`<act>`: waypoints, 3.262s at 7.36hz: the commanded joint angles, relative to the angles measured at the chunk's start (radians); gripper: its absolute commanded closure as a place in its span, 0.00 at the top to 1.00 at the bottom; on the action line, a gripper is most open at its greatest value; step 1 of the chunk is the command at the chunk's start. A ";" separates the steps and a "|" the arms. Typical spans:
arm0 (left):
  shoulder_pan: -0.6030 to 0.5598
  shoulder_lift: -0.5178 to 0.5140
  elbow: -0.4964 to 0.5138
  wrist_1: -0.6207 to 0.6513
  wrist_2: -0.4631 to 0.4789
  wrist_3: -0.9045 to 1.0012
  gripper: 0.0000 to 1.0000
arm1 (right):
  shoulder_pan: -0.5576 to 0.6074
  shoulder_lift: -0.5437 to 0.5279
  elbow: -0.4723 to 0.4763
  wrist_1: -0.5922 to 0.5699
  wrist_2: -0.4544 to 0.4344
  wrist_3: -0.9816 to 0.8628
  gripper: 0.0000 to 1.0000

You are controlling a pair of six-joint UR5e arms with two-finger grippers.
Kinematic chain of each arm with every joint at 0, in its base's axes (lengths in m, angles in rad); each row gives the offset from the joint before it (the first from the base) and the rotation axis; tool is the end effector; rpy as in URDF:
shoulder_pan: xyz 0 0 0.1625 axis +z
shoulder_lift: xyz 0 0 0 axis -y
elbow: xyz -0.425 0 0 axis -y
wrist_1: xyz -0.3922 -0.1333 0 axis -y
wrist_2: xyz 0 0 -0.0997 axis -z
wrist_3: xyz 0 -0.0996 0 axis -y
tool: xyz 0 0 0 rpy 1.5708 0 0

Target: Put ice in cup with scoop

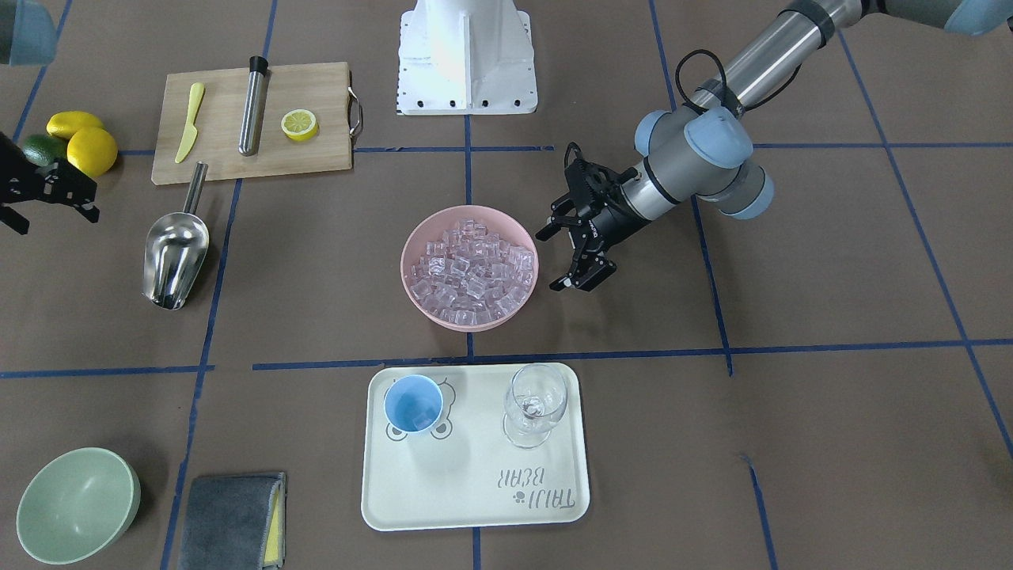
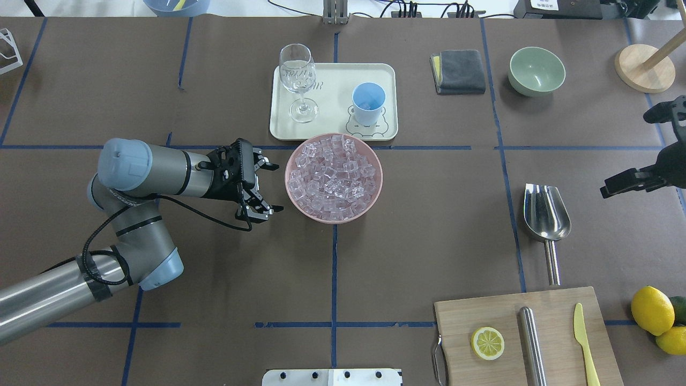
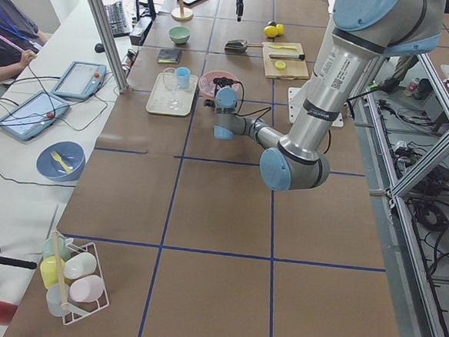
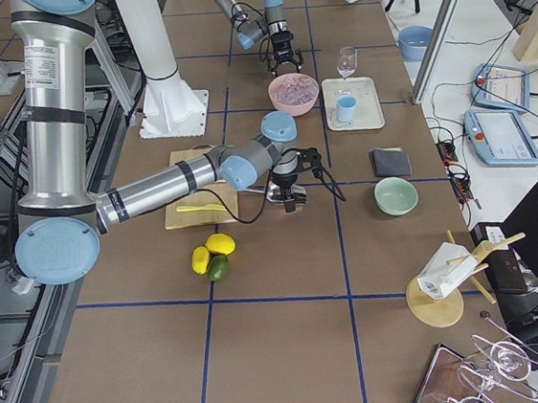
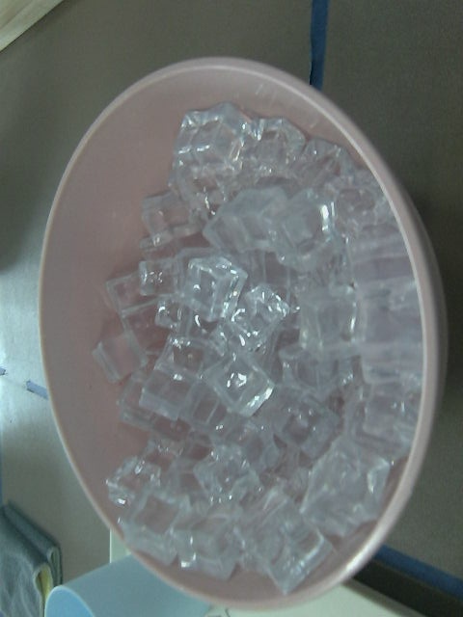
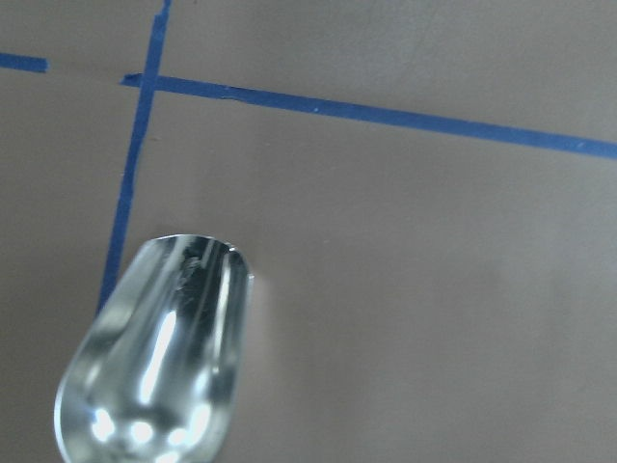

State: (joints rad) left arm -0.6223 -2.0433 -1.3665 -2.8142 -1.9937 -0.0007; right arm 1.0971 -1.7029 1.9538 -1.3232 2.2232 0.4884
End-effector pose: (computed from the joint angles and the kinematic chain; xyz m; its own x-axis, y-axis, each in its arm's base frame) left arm 0.4890 -0.4646 0.3428 0.1987 0.9797 -0.0250 -0.0479 0.0352 0.9982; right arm -0.1402 -0.4331 0.5083 0.6955 -0.1815 0.6952 0.0842 0.9815 0.1720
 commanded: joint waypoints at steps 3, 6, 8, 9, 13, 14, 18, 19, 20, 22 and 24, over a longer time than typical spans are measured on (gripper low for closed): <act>-0.175 0.135 -0.055 0.024 -0.064 0.008 1.00 | 0.366 -0.038 -0.010 -0.285 0.018 -0.631 1.00; -0.467 0.162 -0.084 0.409 -0.357 0.005 1.00 | 0.458 -0.159 -0.015 -0.286 0.032 -0.648 1.00; -0.659 0.213 -0.105 0.627 -0.366 0.018 1.00 | 0.458 -0.158 -0.030 -0.284 0.052 -0.640 1.00; -0.722 0.215 -0.108 0.716 -0.366 0.019 1.00 | 0.458 -0.150 -0.042 -0.283 0.056 -0.642 1.00; -0.911 0.274 -0.114 1.113 -0.358 0.189 1.00 | 0.458 -0.152 -0.046 -0.280 0.064 -0.643 1.00; -0.951 0.346 -0.118 1.145 -0.369 0.165 1.00 | 0.458 -0.152 -0.046 -0.280 0.064 -0.642 1.00; -0.978 0.437 -0.129 1.095 -0.369 0.094 1.00 | 0.458 -0.117 -0.043 -0.278 0.065 -0.651 1.00; -0.978 0.436 -0.155 1.086 -0.364 0.088 1.00 | 0.458 -0.116 -0.041 -0.277 0.056 -0.651 1.00; -0.978 0.455 -0.211 1.088 -0.358 0.088 1.00 | 0.458 -0.118 -0.047 -0.277 0.056 -0.657 1.00; -0.978 0.485 -0.233 1.087 -0.356 0.088 1.00 | 0.458 -0.116 -0.049 -0.277 0.056 -0.651 1.00; -0.976 0.485 -0.235 1.085 -0.356 0.088 1.00 | 0.458 -0.116 -0.055 -0.278 0.058 -0.654 1.00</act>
State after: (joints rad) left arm -1.5998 -1.5601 -1.5989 -1.7276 -2.3495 0.0875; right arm 1.5555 -1.8194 1.9034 -1.6009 2.2810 -0.1626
